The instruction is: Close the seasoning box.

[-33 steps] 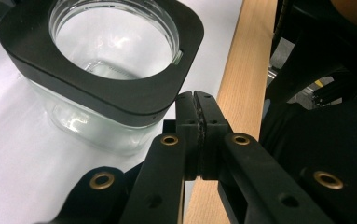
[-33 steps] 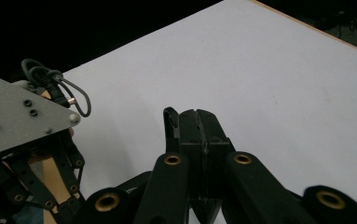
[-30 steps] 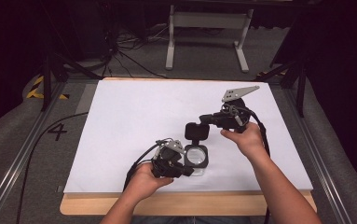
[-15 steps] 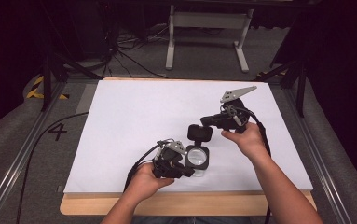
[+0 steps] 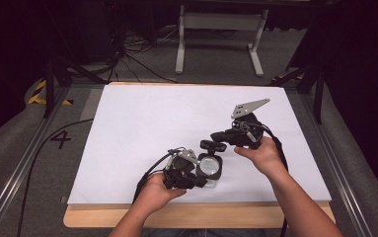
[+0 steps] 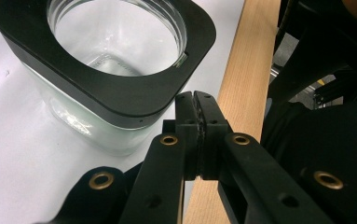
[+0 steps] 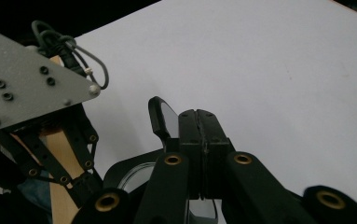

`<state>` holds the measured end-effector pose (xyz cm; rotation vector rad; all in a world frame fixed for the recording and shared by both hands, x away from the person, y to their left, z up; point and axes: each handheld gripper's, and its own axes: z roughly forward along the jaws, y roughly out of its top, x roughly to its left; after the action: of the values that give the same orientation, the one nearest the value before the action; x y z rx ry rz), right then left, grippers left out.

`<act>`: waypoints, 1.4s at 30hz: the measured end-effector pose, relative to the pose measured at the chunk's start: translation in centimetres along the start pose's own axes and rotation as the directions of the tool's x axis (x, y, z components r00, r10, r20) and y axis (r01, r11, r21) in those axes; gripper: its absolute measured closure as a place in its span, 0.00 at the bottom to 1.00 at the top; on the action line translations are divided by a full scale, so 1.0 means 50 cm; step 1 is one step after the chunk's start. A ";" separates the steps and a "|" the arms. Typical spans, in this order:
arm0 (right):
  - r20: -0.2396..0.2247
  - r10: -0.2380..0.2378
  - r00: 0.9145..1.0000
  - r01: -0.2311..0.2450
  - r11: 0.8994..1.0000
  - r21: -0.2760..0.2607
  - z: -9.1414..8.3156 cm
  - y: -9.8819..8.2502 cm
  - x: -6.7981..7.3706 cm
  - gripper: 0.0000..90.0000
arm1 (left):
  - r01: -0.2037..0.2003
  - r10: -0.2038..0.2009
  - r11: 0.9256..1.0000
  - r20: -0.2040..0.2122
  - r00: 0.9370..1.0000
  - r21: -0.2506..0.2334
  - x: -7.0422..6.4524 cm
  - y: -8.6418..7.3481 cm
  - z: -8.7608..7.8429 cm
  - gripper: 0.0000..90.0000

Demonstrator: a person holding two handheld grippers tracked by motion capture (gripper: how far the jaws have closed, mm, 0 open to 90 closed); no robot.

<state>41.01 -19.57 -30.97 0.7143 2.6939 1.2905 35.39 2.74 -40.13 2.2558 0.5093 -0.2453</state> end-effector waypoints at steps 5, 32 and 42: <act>-0.033 -0.007 0.999 0.008 1.000 0.026 0.008 -0.016 0.016 1.00 | -0.001 0.001 1.000 -0.001 1.000 0.000 0.000 0.000 0.000 0.99; -0.070 -0.005 0.998 0.014 0.992 0.125 0.057 -0.072 0.037 1.00 | 0.020 -0.020 1.000 0.004 1.000 -0.004 -0.002 0.000 0.000 0.98; -0.022 0.010 1.000 -0.009 0.997 0.073 0.018 -0.081 0.021 1.00 | 0.029 -0.029 0.999 0.004 1.000 -0.014 0.003 -0.003 -0.027 0.98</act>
<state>38.78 -20.64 -34.45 0.7255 2.7714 1.2144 35.49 3.86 -39.39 2.2349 0.5408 -0.2594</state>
